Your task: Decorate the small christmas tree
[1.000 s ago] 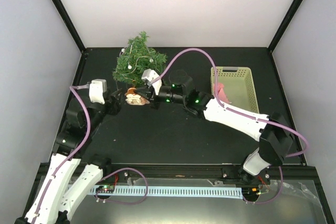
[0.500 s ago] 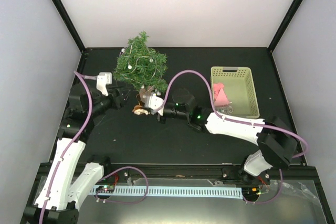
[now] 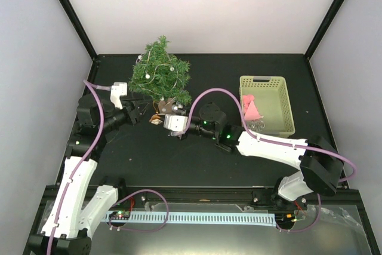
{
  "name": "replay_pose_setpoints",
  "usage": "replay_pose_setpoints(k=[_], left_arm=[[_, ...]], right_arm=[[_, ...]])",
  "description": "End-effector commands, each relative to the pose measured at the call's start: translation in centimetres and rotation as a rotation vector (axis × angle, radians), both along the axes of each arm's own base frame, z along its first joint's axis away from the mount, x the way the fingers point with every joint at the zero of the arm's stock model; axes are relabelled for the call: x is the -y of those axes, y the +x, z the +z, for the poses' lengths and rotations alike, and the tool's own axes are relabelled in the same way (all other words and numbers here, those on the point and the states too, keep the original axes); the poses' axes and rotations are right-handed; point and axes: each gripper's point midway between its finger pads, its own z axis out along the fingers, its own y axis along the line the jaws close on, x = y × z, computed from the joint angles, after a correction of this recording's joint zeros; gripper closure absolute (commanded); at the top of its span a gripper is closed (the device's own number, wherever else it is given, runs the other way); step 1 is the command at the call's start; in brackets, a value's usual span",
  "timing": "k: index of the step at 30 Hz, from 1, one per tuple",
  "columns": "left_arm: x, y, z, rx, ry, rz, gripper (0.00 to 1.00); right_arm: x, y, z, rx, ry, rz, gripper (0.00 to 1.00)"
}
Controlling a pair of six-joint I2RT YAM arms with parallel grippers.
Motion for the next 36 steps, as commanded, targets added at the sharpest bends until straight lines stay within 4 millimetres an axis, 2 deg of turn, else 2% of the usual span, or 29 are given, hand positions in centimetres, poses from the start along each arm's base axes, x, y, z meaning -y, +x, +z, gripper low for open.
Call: replay_pose_setpoints(k=[1,8,17,19,24,30,36], left_arm=[[0.2,0.1,1.4,0.006,-0.045,-0.018,0.52],[1.2,0.6,0.9,-0.056,-0.149,-0.079,0.62],[2.0,1.5,-0.8,-0.173,-0.238,-0.144,0.65],[2.4,1.4,-0.7,-0.188,-0.260,-0.184,0.71],[2.4,1.7,-0.7,-0.193,-0.276,-0.208,0.98],[0.7,2.9,0.2,-0.079,-0.196,-0.101,0.98],[0.5,3.7,1.5,0.003,-0.175,-0.095,0.98]], right_arm=[[0.4,0.2,2.9,0.108,0.056,-0.036,0.99],[0.2,0.1,3.5,0.127,0.074,-0.035,0.99],[-0.2,0.2,3.6,0.130,0.072,-0.035,0.99],[-0.3,0.3,3.5,0.127,0.072,-0.037,0.99],[-0.7,1.0,2.9,0.099,0.060,-0.063,0.99],[-1.7,2.2,1.5,0.012,0.059,-0.099,0.99],[-2.1,2.8,1.5,-0.023,0.074,-0.120,0.99]])
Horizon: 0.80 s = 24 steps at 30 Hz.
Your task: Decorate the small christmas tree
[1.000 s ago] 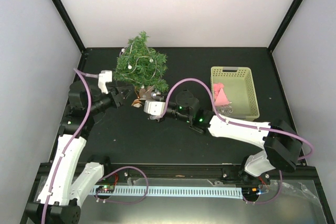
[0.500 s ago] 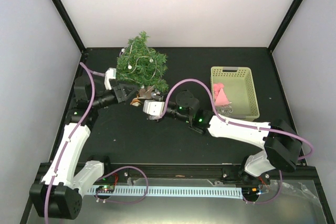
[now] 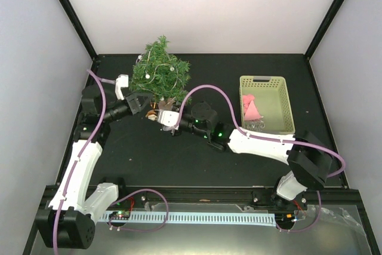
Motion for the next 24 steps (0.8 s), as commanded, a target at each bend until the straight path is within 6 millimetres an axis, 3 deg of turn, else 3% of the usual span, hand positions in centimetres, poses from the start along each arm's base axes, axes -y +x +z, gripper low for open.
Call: replay_pose_setpoints(k=[1,10,24], left_arm=[[-0.4,0.9,2.9,0.149,0.030,0.021,0.98],[-0.5,2.4,4.0,0.209,0.039,0.024,0.98],[-0.5,3.4,3.7,0.235,0.060,0.018,0.98]], right_arm=[[-0.4,0.8,2.4,-0.009,0.078,-0.040,0.99],[-0.7,2.5,2.3,-0.061,0.077,-0.088,0.99],[-0.8,4.0,1.3,-0.170,0.096,-0.123,0.99]])
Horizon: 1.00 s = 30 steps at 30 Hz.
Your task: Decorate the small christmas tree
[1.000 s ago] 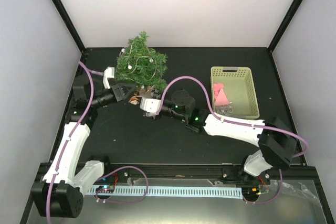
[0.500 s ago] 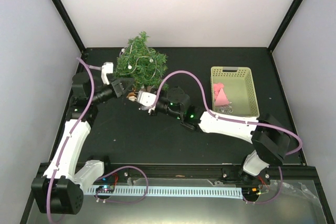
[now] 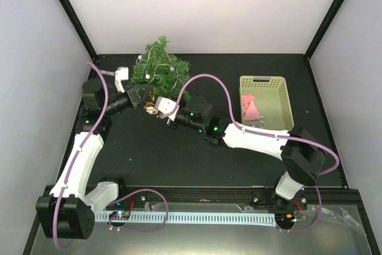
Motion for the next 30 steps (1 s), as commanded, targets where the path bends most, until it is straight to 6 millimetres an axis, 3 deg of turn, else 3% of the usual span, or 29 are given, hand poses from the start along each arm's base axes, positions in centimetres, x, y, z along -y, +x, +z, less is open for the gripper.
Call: replay_pose_setpoints(k=[1,30], left_arm=[[-0.2,0.7,2.1,0.091,0.019,0.001,0.98],[0.5,1.1,0.3,0.073,0.047,-0.051,0.98]], right_arm=[[-0.1,1.1,0.8,-0.023,0.039,-0.033,0.99],[0.5,2.3,-1.2,-0.105,0.061,-0.085,0.99]])
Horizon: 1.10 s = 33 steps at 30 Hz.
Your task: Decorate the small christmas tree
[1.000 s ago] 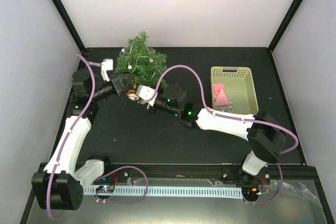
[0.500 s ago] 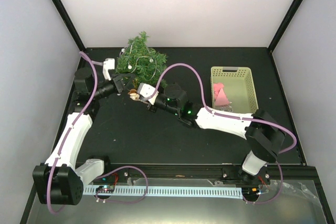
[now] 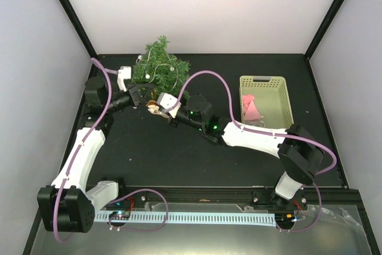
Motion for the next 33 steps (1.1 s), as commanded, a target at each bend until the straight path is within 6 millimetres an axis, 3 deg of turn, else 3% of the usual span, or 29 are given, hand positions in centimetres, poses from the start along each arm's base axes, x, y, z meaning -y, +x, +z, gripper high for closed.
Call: replay_pose_setpoints(k=[1,5,16,20,33], left_arm=[[0.3,0.0,1.1,0.048,0.020,-0.030,0.98],[0.4,0.0,0.8,0.046,0.026,-0.032,0.98],[0.5,-0.2,1.0,0.051,0.028,-0.043,0.98],[0.6,-0.5,1.0,0.050,0.029,-0.044,0.92],[0.2,-1.4,0.7,0.023,0.050,-0.005,0.69]], right_arm=[[0.1,1.0,-0.3,-0.016,0.035,-0.039,0.99],[0.1,1.5,-0.5,-0.039,0.036,-0.061,0.96],[1.4,0.0,1.3,-0.087,0.070,-0.033,0.57],[2.7,-0.7,1.9,-0.089,0.086,-0.042,0.44],[4.4,-1.9,3.9,-0.103,0.134,-0.039,0.30]])
